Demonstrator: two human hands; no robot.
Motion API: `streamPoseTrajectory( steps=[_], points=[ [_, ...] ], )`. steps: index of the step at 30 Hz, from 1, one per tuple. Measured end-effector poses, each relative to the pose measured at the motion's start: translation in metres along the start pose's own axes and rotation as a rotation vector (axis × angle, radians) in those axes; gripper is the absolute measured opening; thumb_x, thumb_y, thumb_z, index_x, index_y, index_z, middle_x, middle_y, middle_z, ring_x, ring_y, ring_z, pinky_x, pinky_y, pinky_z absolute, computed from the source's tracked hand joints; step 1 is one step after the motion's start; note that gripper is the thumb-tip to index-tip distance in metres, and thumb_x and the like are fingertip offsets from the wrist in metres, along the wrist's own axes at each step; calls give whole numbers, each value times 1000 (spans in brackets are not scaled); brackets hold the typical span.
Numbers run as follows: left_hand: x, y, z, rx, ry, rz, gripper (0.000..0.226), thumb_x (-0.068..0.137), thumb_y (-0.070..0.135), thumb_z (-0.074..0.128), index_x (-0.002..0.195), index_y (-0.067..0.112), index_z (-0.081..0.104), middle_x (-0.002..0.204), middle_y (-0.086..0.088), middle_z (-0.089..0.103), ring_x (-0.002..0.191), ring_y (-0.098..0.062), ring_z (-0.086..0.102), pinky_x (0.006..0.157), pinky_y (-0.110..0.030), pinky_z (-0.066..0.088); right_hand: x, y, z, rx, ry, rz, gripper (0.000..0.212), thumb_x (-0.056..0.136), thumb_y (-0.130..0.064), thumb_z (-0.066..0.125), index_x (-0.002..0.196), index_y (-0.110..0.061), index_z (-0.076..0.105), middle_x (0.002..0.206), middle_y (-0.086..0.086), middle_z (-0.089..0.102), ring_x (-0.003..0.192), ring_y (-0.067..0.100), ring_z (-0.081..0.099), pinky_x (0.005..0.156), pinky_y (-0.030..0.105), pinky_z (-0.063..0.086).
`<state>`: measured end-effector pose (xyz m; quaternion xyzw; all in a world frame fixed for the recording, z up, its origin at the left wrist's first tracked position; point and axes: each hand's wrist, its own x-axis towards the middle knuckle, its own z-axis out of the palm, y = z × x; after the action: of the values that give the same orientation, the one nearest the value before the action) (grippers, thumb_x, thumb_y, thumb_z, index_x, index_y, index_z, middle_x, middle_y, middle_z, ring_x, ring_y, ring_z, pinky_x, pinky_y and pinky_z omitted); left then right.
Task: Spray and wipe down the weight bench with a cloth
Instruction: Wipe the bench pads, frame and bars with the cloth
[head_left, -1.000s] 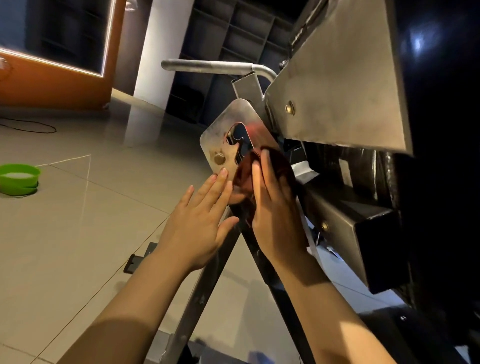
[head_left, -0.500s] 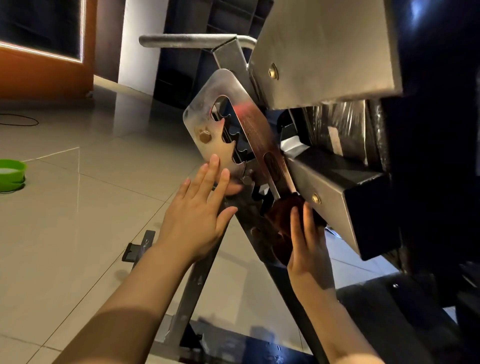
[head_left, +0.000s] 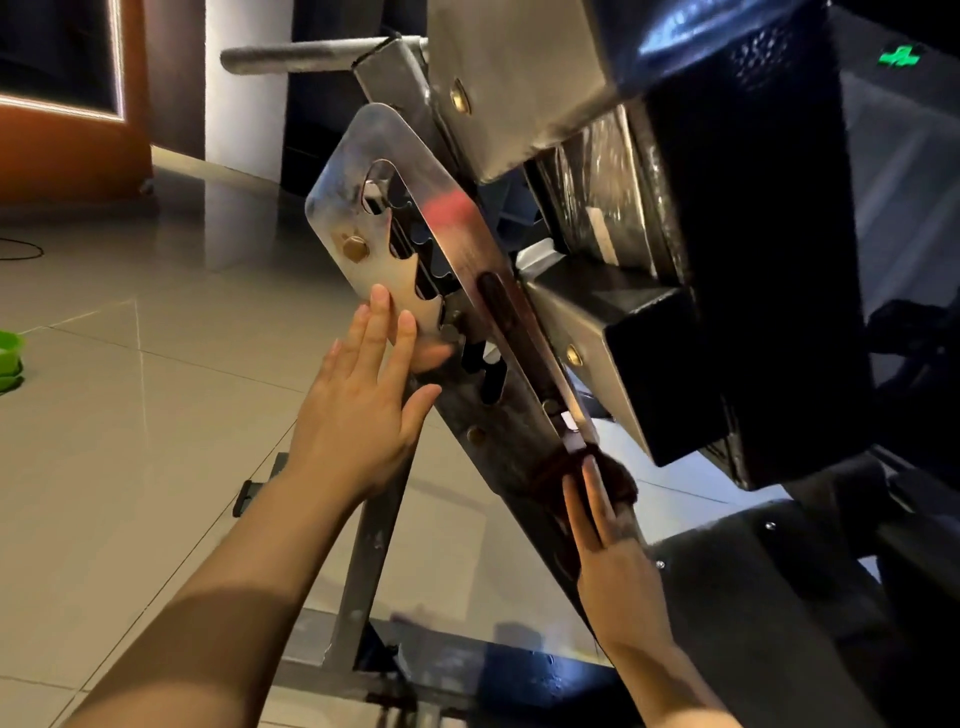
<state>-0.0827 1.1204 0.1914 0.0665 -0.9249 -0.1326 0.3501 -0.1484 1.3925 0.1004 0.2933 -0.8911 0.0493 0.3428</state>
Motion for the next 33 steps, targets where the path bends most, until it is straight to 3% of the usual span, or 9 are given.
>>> streamPoseTrajectory(
  steps=[3,7,14,17,20,25,28,31,33],
  points=[
    [1,2,-2,-11,-11,-13,72,97,55,17,154,18,-5,153,-3,-30,146,-18,-18,117,-33,-2,-12,6,-3,124,-110,126,112,80,-3,72,153,-29,-9,146,14,42,106,29,66,83,34,56],
    [1,4,-2,-9,-12,-12,72,99,49,27,154,17,-5,152,-2,-31,147,-18,-17,116,-31,-4,26,-22,-2,140,129,-81,84,72,7,68,146,-8,33,155,7,31,96,29,68,71,27,57],
    [1,-4,-2,8,-6,23,70,99,49,28,155,17,1,160,-7,-19,149,-21,-10,119,-38,5,11,0,21,-50,88,-189,43,101,-9,34,141,-10,49,143,10,52,85,26,67,73,28,56],
    [1,-6,0,0,-6,30,69,99,48,28,155,17,2,160,-6,-19,149,-21,-11,118,-38,5,-5,22,25,-70,-9,-189,52,107,-22,6,144,-14,42,134,13,59,77,26,66,71,34,59],
    [0,-7,2,-9,-1,29,67,100,45,29,155,18,1,160,-6,-21,148,-21,-12,118,-37,5,12,4,16,-62,90,-283,49,99,-10,24,138,-9,53,144,9,50,81,26,64,67,32,58],
    [1,-12,-4,11,-19,61,64,101,44,26,155,22,1,158,-3,-23,148,-19,-12,119,-36,3,52,-30,10,20,204,-430,53,87,-2,43,139,-9,44,146,5,47,93,22,55,82,32,55],
    [-1,-16,-8,46,-22,82,63,102,42,30,155,23,1,157,0,-23,147,-17,-12,118,-35,2,21,-2,24,-109,96,-372,46,100,-6,27,134,-14,58,137,3,58,85,23,66,74,31,58],
    [-3,-22,-10,72,-10,108,62,102,38,36,155,21,8,156,2,-17,144,-14,-11,116,-37,4,0,19,34,-46,-78,-219,67,108,-36,12,112,-12,74,111,0,72,75,19,68,61,34,61],
    [-3,-26,-13,106,-4,125,61,101,34,42,154,21,16,157,0,-10,144,-16,-7,115,-39,6,4,11,23,-75,-68,-245,56,106,-27,19,115,-11,72,125,-2,64,86,20,67,68,30,61]
  ],
)
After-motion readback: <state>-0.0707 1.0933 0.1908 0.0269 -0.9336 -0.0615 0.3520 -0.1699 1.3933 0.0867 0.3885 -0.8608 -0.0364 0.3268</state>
